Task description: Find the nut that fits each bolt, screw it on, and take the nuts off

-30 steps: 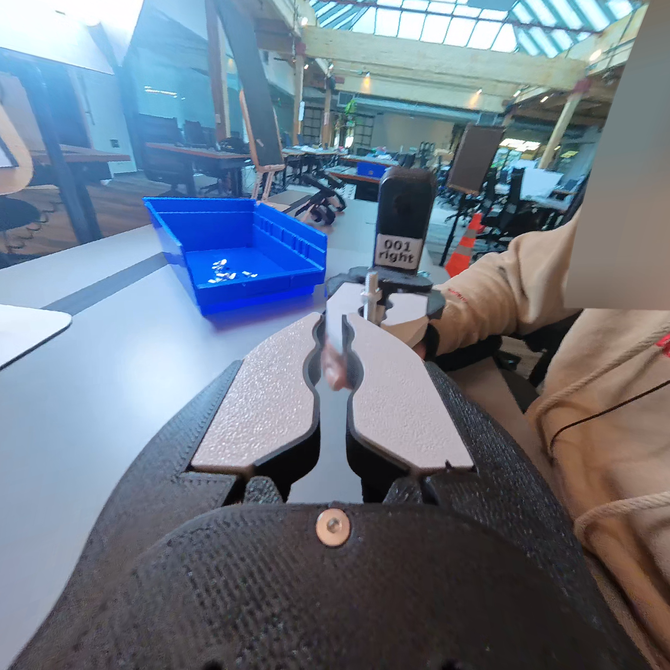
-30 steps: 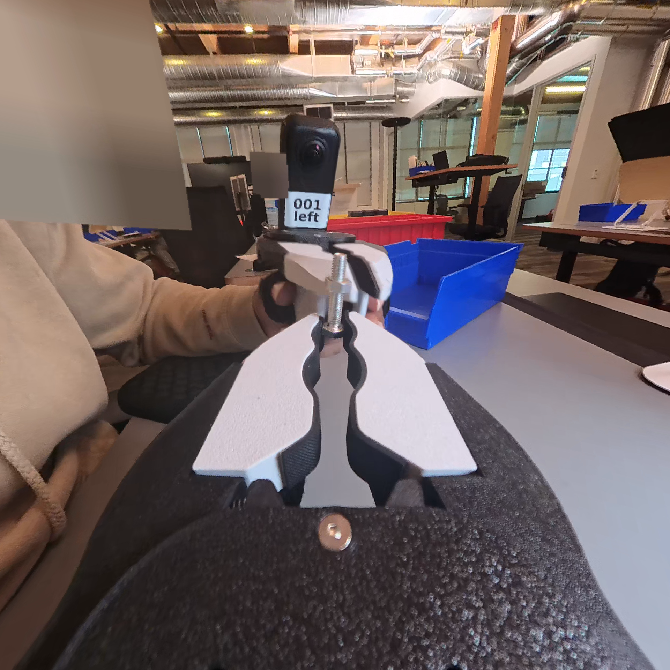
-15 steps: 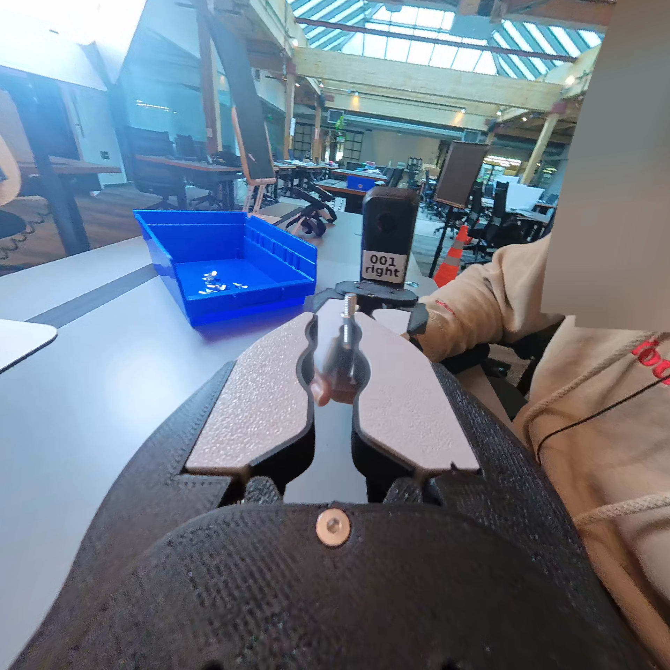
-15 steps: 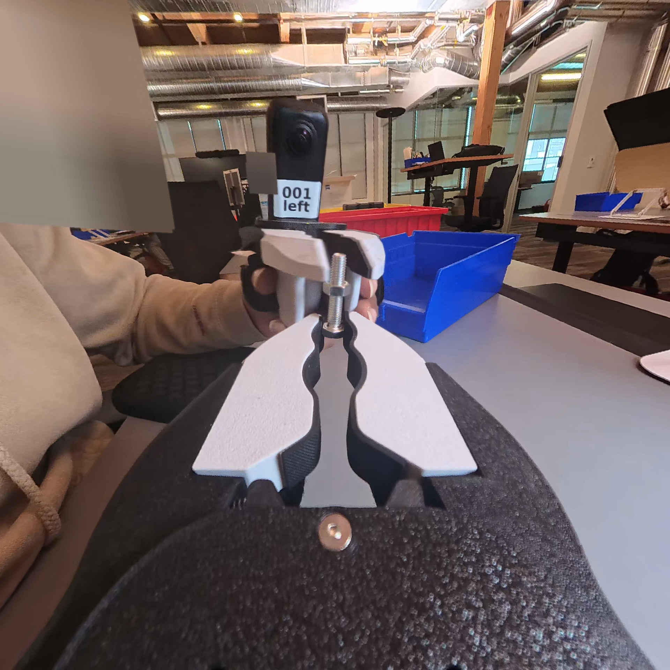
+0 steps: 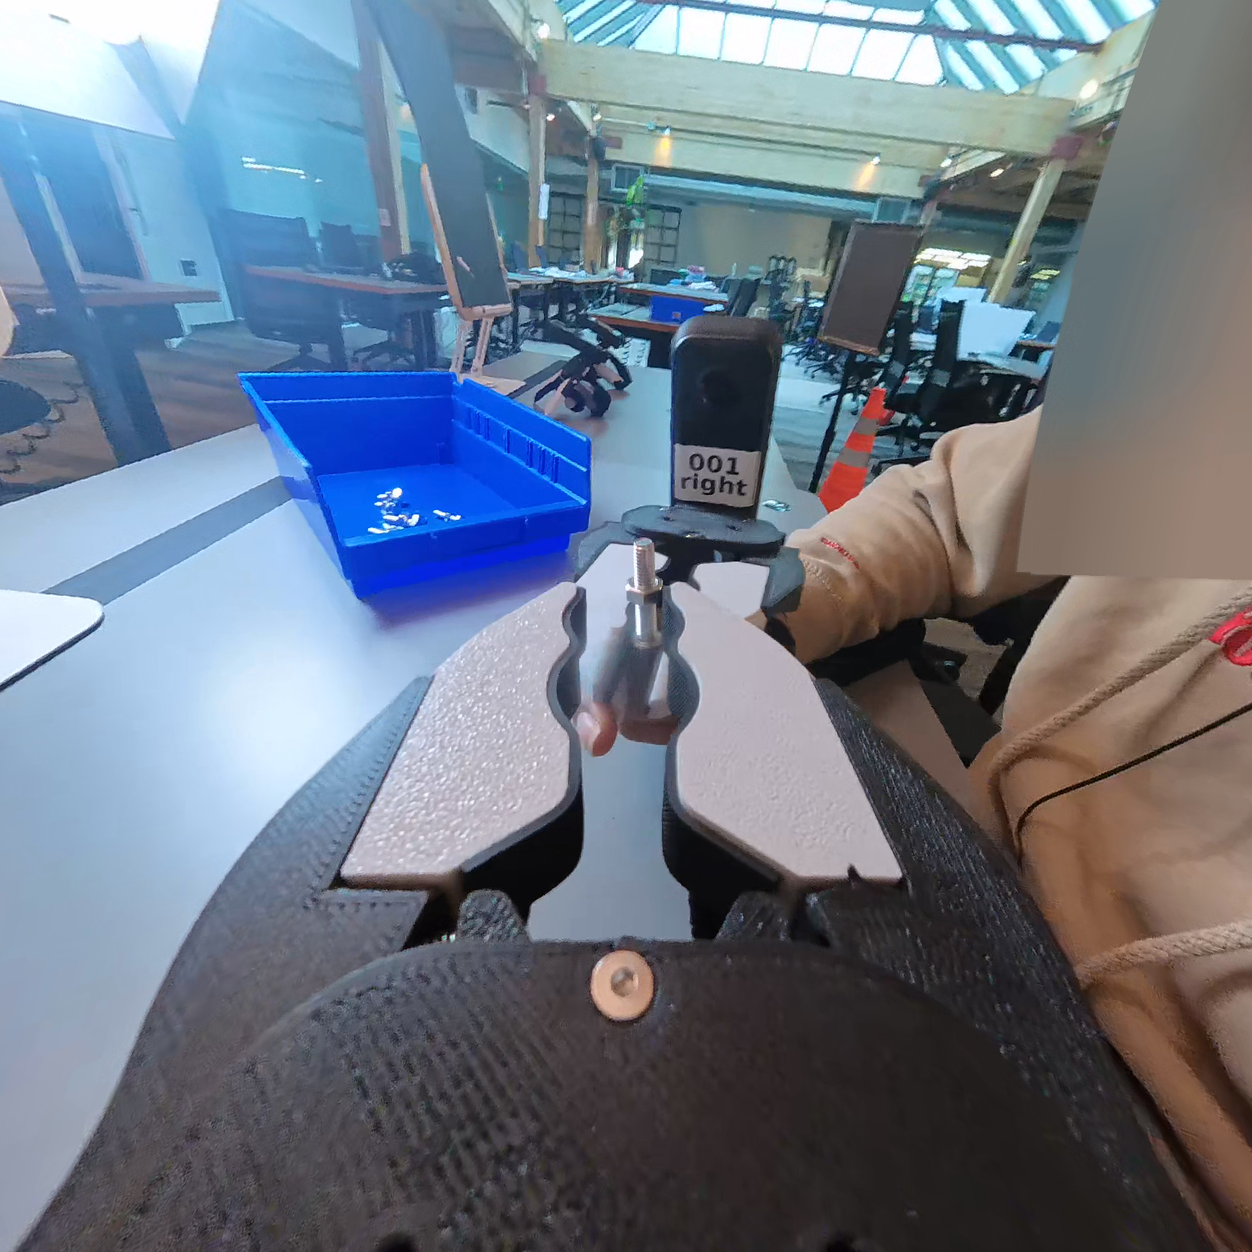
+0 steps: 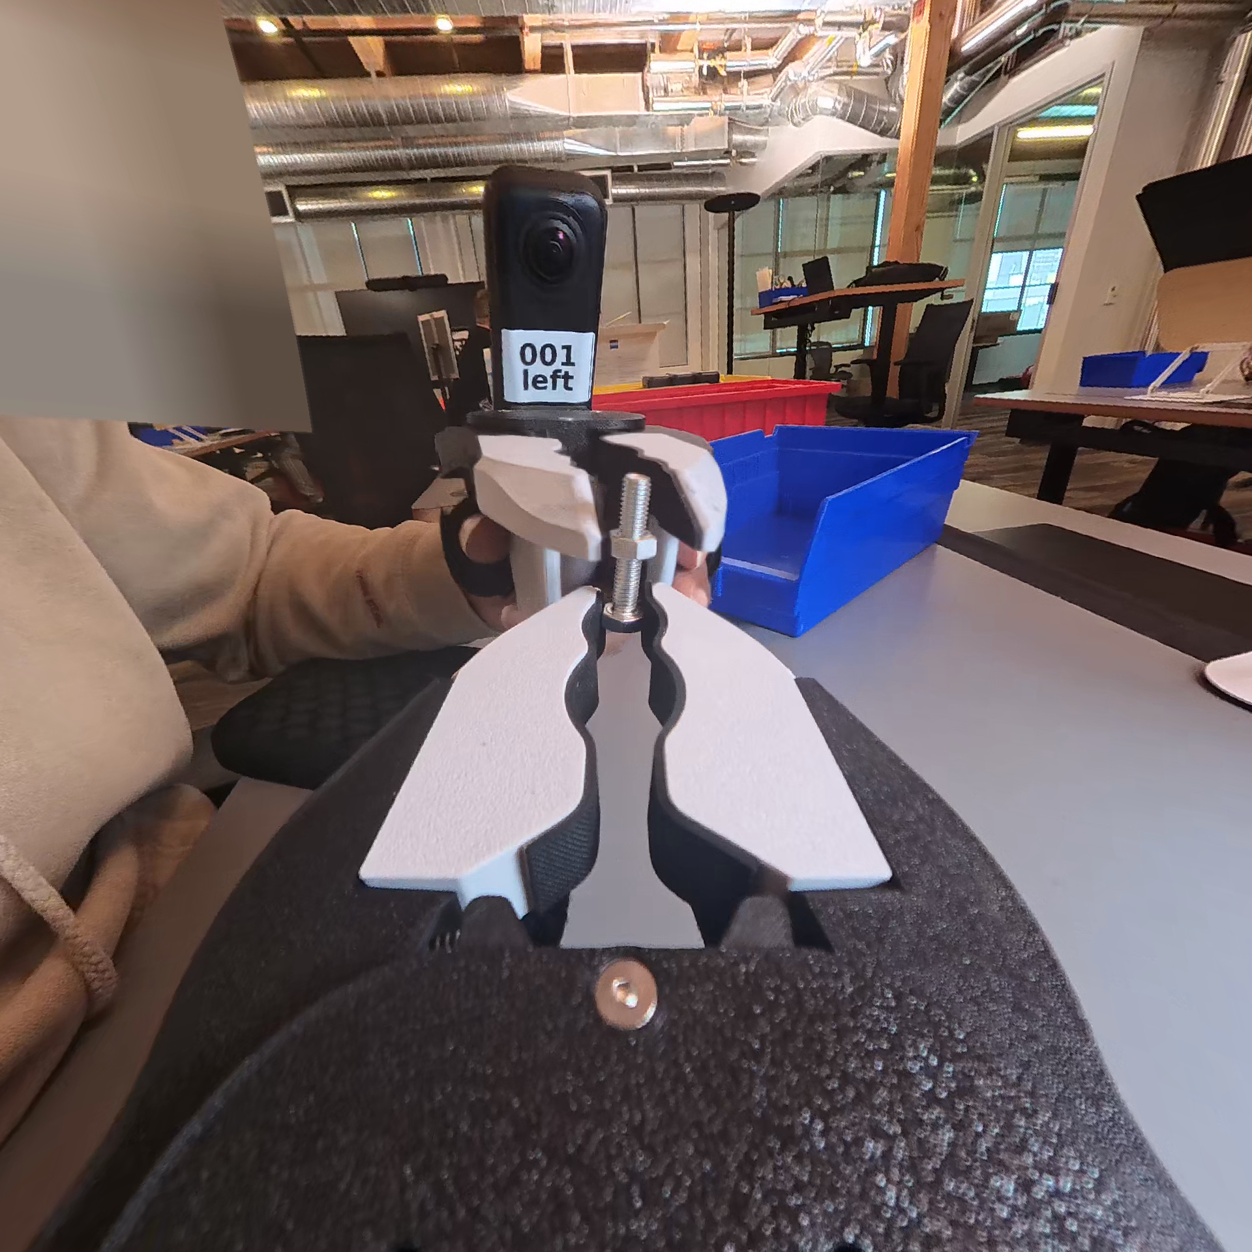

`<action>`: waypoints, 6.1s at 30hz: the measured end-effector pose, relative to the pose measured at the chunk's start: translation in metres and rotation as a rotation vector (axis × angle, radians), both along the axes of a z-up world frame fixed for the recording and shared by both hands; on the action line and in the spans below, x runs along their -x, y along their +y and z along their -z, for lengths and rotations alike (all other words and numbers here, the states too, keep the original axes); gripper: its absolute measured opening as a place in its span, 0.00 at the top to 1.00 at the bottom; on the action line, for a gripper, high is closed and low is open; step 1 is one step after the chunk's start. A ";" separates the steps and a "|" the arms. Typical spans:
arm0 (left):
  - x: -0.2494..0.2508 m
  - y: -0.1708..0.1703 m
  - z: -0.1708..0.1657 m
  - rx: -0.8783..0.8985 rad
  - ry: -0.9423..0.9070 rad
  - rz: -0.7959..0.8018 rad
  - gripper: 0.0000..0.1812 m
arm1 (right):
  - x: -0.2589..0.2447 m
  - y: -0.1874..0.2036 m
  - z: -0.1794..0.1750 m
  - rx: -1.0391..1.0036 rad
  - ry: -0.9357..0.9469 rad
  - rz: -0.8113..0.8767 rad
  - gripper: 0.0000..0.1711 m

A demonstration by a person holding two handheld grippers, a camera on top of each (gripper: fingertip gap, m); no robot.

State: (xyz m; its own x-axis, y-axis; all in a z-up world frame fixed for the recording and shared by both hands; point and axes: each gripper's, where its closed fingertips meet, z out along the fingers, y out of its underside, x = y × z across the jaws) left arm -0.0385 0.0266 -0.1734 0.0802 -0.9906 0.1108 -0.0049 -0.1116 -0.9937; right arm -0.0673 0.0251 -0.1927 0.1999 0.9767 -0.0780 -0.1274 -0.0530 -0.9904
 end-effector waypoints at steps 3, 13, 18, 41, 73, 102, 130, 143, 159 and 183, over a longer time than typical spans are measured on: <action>0.009 0.020 0.002 0.040 0.000 -0.096 0.99 | -0.002 -0.001 -0.004 -0.004 0.021 -0.008 0.94; 0.001 0.004 0.002 0.026 0.012 -0.009 0.86 | 0.001 0.002 0.000 0.009 -0.001 0.005 0.94; 0.016 0.036 0.017 0.088 0.086 -0.164 0.99 | -0.001 0.001 -0.004 0.005 0.011 0.000 0.94; 0.042 0.036 0.065 0.045 0.160 -0.240 1.00 | -0.394 0.205 0.075 1.106 -1.150 1.043 0.94; 0.193 0.105 0.053 -0.155 0.538 -0.874 0.73 | -0.252 0.097 0.039 -0.011 -0.760 1.007 0.66; -0.012 0.041 0.137 -0.526 1.022 -0.305 0.79 | -0.300 0.088 0.022 0.071 -0.779 1.170 0.62; -0.130 -0.024 0.090 -0.081 0.516 -0.326 0.71 | -0.363 -0.018 0.059 0.402 -0.510 1.373 0.97; -0.138 -0.021 0.007 -0.371 0.414 -0.456 0.89 | -0.343 -0.059 -0.019 0.177 -0.410 1.445 0.98; 0.153 -0.091 -0.085 -0.362 0.442 -1.032 0.89 | -0.044 -0.037 -0.098 0.003 -0.229 0.789 0.95; 0.321 -0.087 0.036 -0.035 0.521 -1.275 0.80 | 0.126 0.001 0.035 0.101 -0.436 0.451 0.79</action>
State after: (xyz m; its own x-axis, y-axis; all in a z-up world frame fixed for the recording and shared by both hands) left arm -0.3597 -0.0600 -0.2098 0.9505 -0.2028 -0.2352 -0.2884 -0.2952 -0.9109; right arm -0.1936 0.0258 -0.2274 0.6241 0.7812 0.0157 0.2550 -0.1846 -0.9492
